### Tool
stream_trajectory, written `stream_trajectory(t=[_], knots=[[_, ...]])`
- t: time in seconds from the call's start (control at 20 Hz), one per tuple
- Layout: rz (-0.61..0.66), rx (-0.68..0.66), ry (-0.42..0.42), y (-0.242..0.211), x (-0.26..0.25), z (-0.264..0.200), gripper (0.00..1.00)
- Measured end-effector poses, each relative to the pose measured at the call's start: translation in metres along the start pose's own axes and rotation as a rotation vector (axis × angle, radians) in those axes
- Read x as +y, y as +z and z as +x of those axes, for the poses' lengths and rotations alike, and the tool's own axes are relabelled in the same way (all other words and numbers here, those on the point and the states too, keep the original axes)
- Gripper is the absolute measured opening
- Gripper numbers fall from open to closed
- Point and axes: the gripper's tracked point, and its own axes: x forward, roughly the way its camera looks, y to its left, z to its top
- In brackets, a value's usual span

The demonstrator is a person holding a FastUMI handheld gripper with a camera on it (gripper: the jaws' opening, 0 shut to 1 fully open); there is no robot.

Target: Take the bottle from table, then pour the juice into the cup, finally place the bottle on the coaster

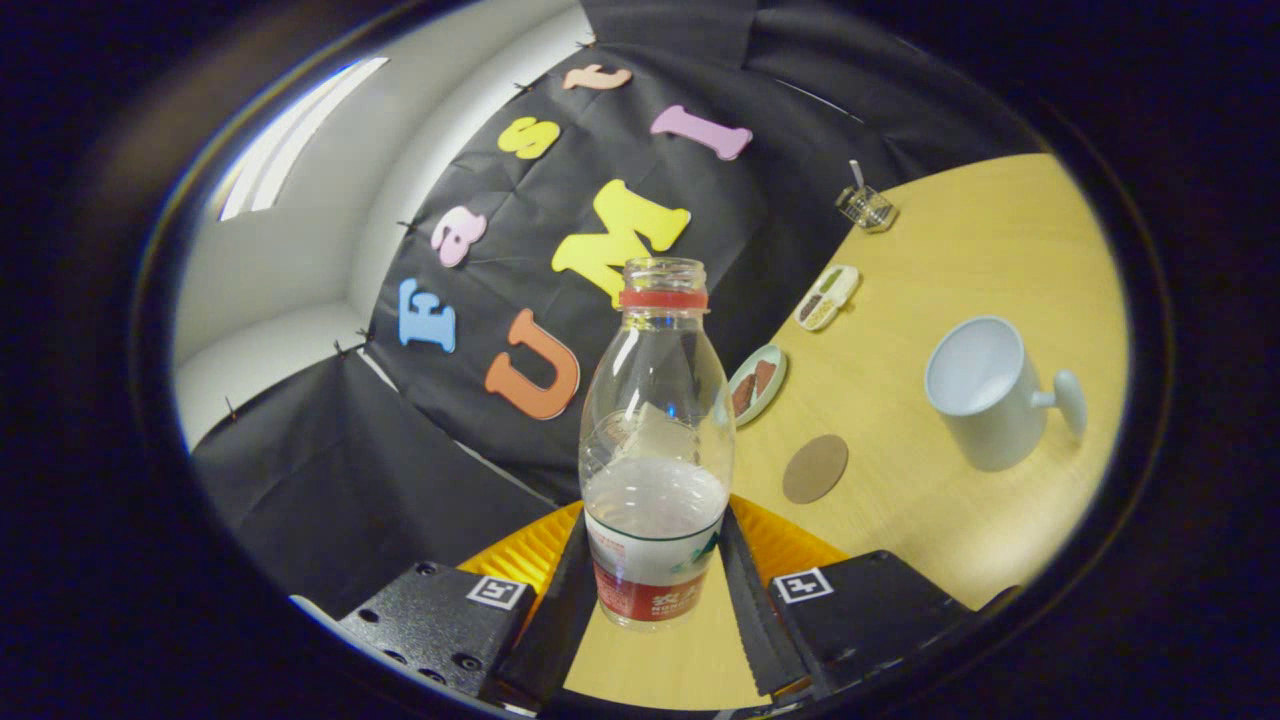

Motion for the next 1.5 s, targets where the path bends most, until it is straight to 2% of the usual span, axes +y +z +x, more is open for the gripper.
stream_trajectory(t=[0.25,0.35,0.5,0.8,1.0,1.15,1.5], knots=[[-0.353,-0.049,-0.091,0.024,0.002,-0.013,0.75],[-0.452,-0.098,-0.112,0.041,0.008,-0.016,0.75],[-0.557,-0.104,-0.144,0.049,0.013,-0.003,0.75],[-0.685,-0.101,-0.209,0.061,0.023,0.038,0.75],[-0.776,-0.064,-0.316,0.059,0.012,0.082,0.75],[-0.853,-0.044,-0.33,0.053,0.005,0.117,0.76],[-0.885,0.04,-0.35,0.021,-0.045,0.176,0.76]])
